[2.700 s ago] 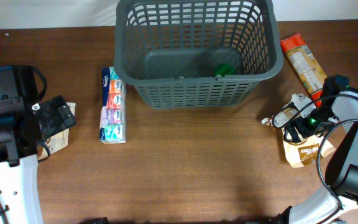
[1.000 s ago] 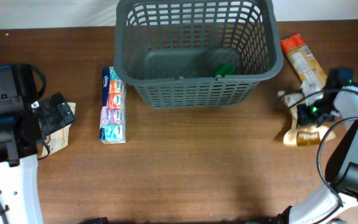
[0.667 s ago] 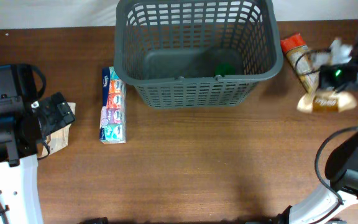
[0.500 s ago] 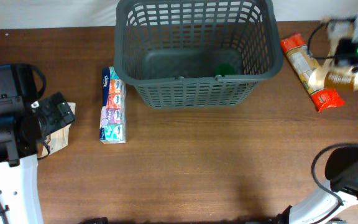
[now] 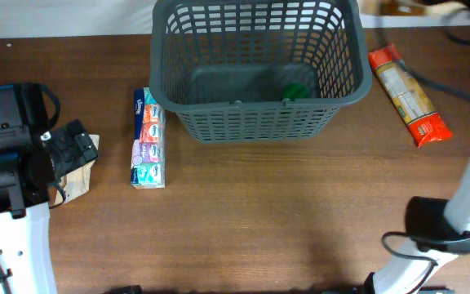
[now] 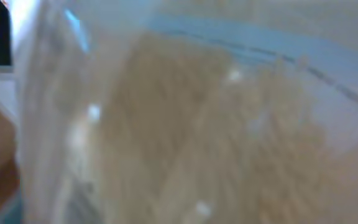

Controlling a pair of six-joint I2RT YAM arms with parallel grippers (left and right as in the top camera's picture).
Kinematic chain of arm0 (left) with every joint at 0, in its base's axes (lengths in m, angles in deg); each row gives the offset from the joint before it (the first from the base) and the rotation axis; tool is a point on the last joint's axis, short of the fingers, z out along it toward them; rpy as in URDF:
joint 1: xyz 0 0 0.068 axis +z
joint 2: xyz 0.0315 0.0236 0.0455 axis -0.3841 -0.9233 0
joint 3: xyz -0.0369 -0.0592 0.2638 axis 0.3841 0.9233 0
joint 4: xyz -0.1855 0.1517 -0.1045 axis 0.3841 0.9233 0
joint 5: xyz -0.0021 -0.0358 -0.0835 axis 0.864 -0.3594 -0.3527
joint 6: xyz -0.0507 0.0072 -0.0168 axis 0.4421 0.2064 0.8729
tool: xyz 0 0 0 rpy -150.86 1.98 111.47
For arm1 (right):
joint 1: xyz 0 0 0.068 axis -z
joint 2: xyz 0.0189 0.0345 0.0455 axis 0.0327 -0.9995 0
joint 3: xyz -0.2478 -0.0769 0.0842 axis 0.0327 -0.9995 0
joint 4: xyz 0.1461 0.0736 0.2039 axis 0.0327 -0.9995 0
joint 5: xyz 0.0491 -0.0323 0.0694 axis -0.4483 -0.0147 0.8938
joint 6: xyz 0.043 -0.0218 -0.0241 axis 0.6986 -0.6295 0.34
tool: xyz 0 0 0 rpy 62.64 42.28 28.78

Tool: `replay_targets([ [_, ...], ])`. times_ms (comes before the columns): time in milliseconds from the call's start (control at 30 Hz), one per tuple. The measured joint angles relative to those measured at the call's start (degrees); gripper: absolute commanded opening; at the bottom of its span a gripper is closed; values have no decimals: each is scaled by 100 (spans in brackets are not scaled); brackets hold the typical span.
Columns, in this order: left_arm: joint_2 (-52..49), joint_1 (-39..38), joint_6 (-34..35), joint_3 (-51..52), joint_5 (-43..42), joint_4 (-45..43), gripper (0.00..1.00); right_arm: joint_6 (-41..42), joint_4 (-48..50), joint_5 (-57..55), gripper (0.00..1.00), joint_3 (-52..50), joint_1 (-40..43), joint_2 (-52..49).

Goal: Pack container
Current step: 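Lift the rice bag with the right gripper and carry it into the basket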

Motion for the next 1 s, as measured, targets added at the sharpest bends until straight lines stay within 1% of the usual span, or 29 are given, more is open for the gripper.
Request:
replay_targets([
  [100, 0, 0, 0, 0, 0, -2, 100, 87, 197, -63, 4, -2, -811, -22],
  [133, 0, 0, 2, 0, 0, -2, 99, 96, 223, -109, 4, -2, -953, -24],
  [233, 0, 0, 0, 0, 0, -2, 100, 96, 273, -481, 4, -2, -1703, -76],
  [367, 0, 0, 2, 0, 0, -2, 100, -109, 243, -813, 4, 0, -2363, -313],
  [433, 0, 0, 0, 0, 0, -2, 100, -240, 72, -1097, 4, 0, -2632, -579],
  [667, 0, 0, 2, 0, 0, 2, 99, -389, -334, -2050, 4, -7, -2828, -1537],
  [800, 0, 0, 2, 0, 0, 2, 100, -398, -448, -2273, 4, -7, -2817, -2026],
  [1000, 0, 0, 2, 0, 0, 4, 100, -417, -699, -2369, 4, -7, -2817, -2415],
])
